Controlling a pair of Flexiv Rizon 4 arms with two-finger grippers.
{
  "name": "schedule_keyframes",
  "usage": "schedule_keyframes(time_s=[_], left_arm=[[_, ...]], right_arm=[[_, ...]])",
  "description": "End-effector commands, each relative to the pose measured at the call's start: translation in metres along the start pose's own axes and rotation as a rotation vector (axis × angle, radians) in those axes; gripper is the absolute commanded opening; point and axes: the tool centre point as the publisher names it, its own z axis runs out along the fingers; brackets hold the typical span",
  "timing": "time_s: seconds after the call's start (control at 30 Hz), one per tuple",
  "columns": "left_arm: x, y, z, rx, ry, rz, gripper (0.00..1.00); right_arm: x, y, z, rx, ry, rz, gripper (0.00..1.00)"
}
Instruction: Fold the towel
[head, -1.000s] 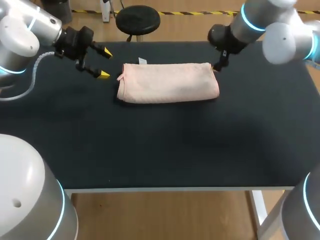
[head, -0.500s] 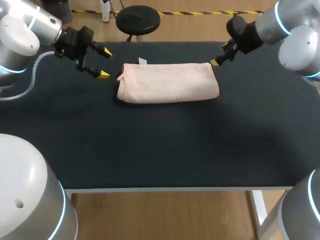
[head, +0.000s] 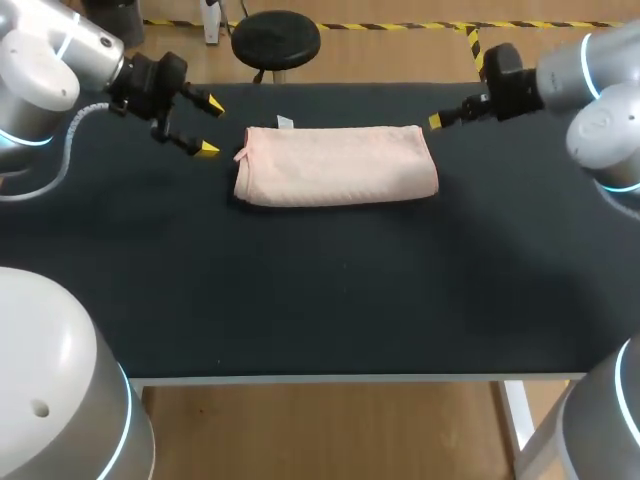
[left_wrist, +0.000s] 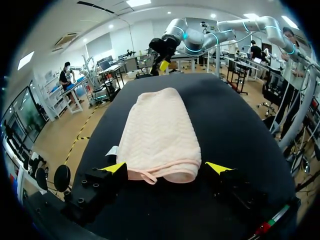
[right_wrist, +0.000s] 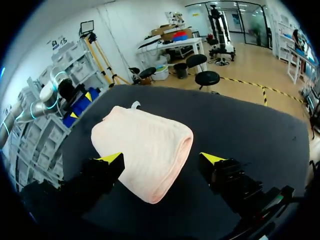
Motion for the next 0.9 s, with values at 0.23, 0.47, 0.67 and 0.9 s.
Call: schedule_keyframes(time_s=[0.23,0.47,0.67,0.9], left_arm=[[0.001,0.000,0.000,0.000,-0.003,0.001,1.00],[0.001,0.000,0.000,0.000,-0.003,0.001,1.00],[0.001,0.000,0.000,0.000,-0.003,0.001,1.00],[0.001,0.000,0.000,0.000,-0.003,0.001,1.00]], right_arm=[[-0.013,-0.019,0.034,0.092,0.100,0.527,1.00],[-0.020,-0.026,0.051,0.141,0.126,0.591,1.00],[-0.024,-0.033,0.064,0.152,0.131,0.633,1.00],[-0.019,-0.037,0.077,0.150,0.137,0.618,1.00]])
